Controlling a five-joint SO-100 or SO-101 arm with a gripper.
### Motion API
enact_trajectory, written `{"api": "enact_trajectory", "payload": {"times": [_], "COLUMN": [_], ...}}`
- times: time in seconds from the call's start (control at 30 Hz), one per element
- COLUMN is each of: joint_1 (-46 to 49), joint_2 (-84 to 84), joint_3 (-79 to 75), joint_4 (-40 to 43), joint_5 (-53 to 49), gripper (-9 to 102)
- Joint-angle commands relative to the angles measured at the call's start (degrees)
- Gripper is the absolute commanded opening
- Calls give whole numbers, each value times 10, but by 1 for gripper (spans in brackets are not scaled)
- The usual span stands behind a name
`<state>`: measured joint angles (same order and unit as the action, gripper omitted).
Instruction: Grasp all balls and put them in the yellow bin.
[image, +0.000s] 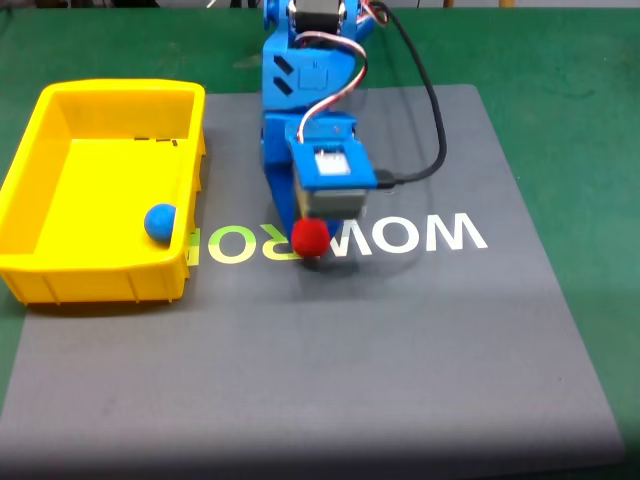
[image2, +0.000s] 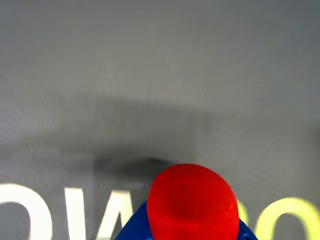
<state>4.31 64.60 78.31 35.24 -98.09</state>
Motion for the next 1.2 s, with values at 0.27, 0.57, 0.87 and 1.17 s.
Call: {"api": "enact_trajectory", "payload": {"times": [0.27, 0.57, 0.87, 1.17], "joint_1": [62, 157, 262, 326], "joint_2": [145, 207, 237, 226], "joint_3": [-71, -71, -63, -62], "joint_4": [-35, -18, 28, 34], "joint_5": [-17, -43, -58, -63], "gripper": [0, 0, 0, 0]}}
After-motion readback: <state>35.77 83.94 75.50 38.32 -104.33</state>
